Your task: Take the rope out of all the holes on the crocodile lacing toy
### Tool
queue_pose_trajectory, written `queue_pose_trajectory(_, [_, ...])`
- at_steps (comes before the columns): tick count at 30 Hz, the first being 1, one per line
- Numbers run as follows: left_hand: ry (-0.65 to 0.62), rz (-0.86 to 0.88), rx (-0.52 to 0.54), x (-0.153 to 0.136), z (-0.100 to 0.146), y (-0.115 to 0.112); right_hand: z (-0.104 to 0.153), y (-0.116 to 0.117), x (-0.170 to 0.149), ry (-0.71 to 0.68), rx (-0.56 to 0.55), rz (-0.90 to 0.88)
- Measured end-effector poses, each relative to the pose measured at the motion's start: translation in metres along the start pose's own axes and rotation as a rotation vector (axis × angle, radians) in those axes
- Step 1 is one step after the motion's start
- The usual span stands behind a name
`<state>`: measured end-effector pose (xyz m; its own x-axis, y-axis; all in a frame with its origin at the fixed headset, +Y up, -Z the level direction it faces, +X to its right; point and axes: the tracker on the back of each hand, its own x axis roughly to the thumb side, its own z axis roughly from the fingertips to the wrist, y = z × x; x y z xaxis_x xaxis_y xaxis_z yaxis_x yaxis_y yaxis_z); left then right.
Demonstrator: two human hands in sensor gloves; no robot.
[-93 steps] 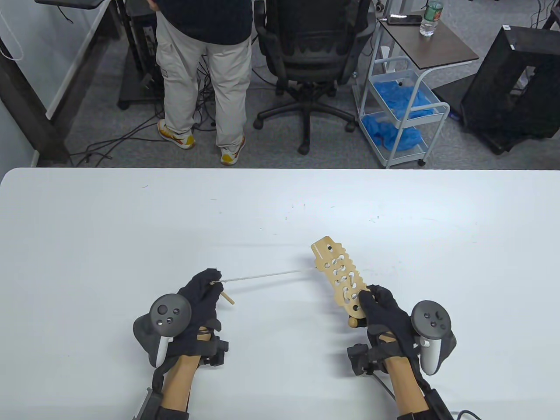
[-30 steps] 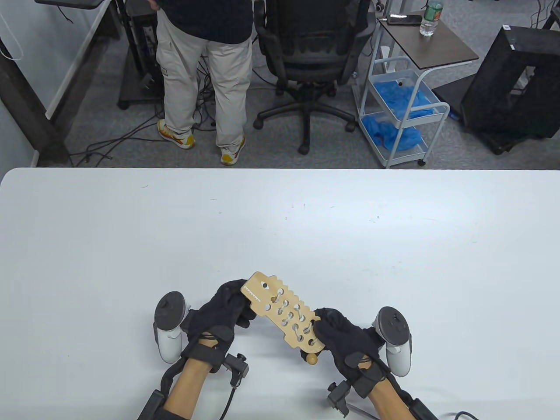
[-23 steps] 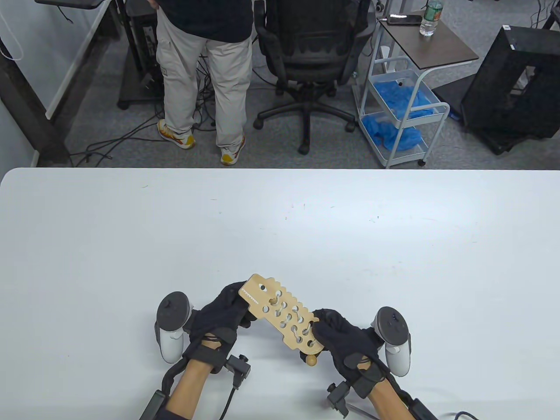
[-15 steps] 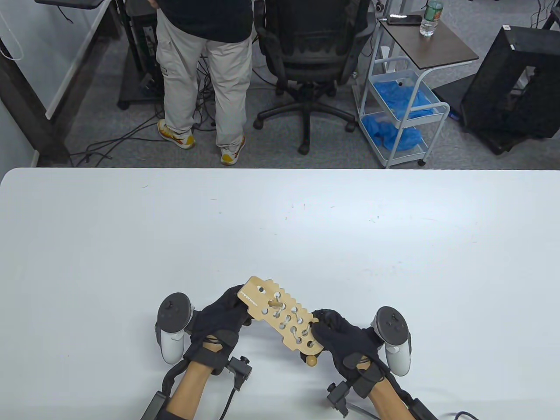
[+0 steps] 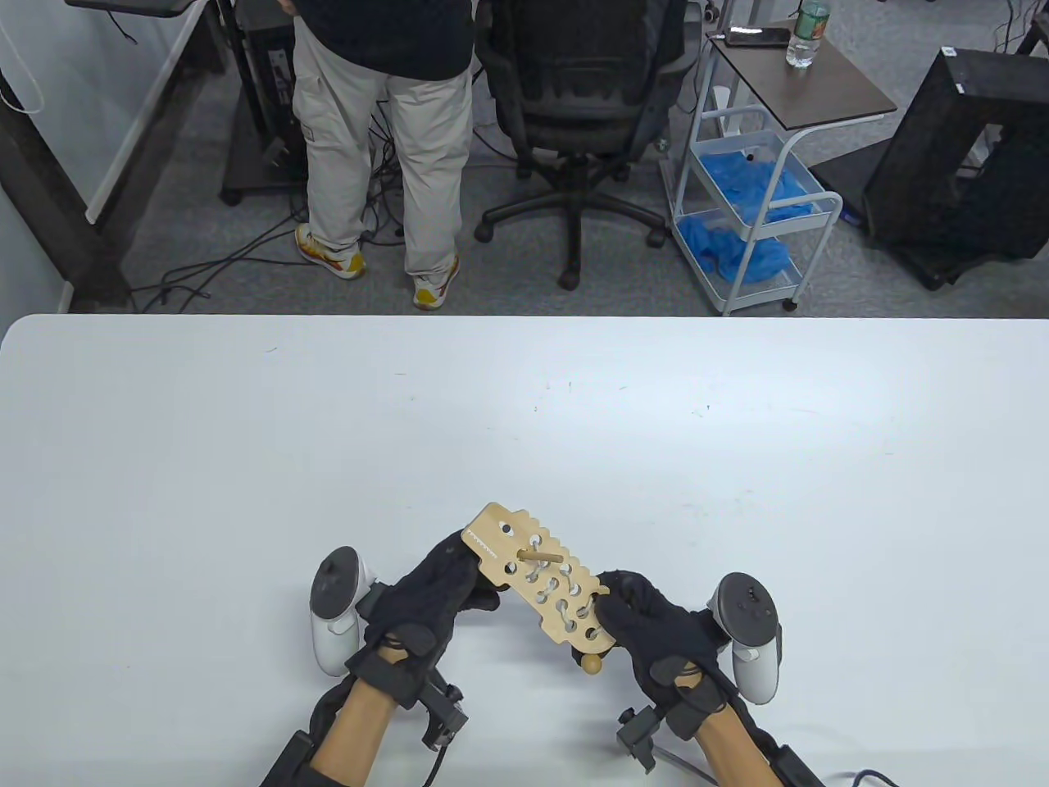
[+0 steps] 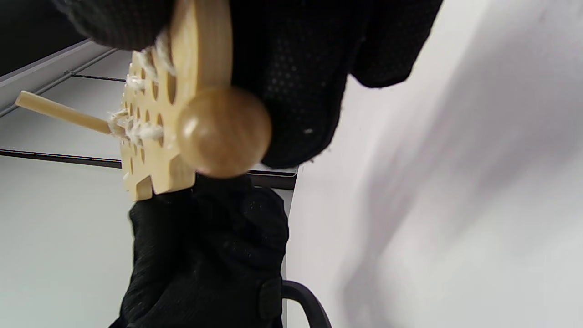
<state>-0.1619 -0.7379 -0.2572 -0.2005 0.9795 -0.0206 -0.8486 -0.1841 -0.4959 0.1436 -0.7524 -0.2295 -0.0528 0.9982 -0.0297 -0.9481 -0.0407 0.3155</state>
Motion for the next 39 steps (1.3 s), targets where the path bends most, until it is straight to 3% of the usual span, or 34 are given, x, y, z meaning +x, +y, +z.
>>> queue_pose_trajectory(16, [0.034,0.026,-0.068,-0.006,-0.002,-0.004,0.008,-0.001,0.022,-0.184,-0.155,0.419])
queue_pose_trajectory(23, [0.113,-0.144,0.036,-0.007,0.0,0.001,0.02,0.002,0.042,-0.357,-0.31,0.707])
queue_pose_trajectory(27, [0.153,-0.15,0.048,-0.011,0.001,0.002,0.023,0.005,0.046,-0.409,-0.353,0.795])
queue_pose_trajectory(33, [0.17,-0.265,0.021,-0.009,-0.001,-0.005,0.027,0.004,0.049,-0.429,-0.406,0.799])
queue_pose_trajectory(39, [0.158,-0.367,0.03,-0.006,-0.002,-0.012,0.027,0.005,0.049,-0.419,-0.388,0.747])
